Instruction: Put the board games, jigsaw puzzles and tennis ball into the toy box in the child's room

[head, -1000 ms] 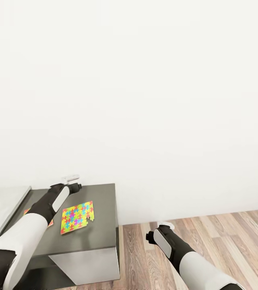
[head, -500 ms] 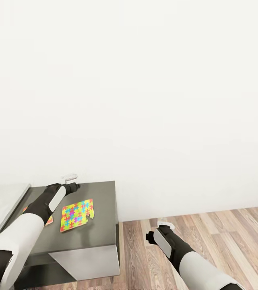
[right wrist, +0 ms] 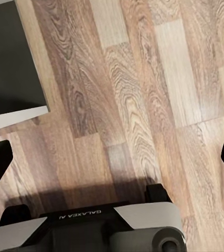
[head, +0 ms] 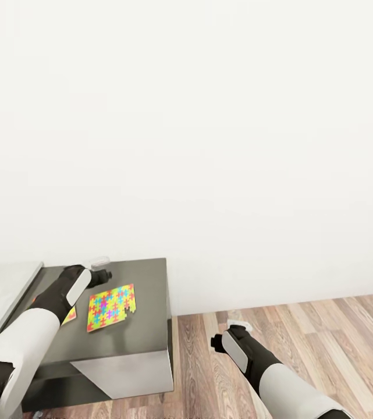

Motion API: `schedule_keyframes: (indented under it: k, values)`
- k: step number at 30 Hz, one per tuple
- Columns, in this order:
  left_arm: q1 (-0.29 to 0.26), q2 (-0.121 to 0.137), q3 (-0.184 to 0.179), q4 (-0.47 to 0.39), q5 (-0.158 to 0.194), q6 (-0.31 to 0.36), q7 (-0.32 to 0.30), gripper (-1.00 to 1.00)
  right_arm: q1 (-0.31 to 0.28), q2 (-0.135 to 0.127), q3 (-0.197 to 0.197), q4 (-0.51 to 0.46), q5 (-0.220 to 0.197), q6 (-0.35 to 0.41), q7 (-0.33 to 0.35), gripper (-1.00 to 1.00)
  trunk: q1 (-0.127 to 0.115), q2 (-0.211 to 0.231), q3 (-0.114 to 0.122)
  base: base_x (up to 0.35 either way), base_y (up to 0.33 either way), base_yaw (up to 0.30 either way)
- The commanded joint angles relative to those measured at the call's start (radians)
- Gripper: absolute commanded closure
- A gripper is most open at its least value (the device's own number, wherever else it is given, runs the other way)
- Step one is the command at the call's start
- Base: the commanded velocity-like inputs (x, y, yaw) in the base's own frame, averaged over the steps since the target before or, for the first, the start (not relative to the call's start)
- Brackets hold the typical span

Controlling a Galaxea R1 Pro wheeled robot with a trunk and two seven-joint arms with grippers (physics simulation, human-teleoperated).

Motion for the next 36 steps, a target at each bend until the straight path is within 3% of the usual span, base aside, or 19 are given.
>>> schedule_keyframes:
  k: [1,26,32,36]
  values:
    - [-0.001,0.002,-0.007,-0.002,0.011,0.009,0.009,-1.00,-0.001,-0.001,0.008,-0.002,-0.010,0.003,-0.009,-1.00,0.001,-0.002,-0.004,0.000,0.000,0.000]
    - [-0.002,0.014,0.000,-0.002,0.015,0.024,-0.002,-1.00,-0.001,-0.001,0.008,-0.002,-0.010,0.002,-0.009,-1.00,0.001,-0.002,-0.045,0.000,0.000,0.000]
    - [-0.002,0.016,0.049,-0.002,0.017,0.034,-0.016,-1.00,-0.001,0.000,0.008,-0.002,-0.010,0.002,-0.009,-1.00,0.001,-0.002,-0.055,0.000,0.000,0.000]
    - [-0.002,0.042,0.090,-0.001,0.017,0.076,-0.088,-1.00,-0.001,0.000,0.008,-0.002,-0.010,0.002,-0.009,-1.00,0.001,-0.002,-0.061,0.000,0.000,0.000]
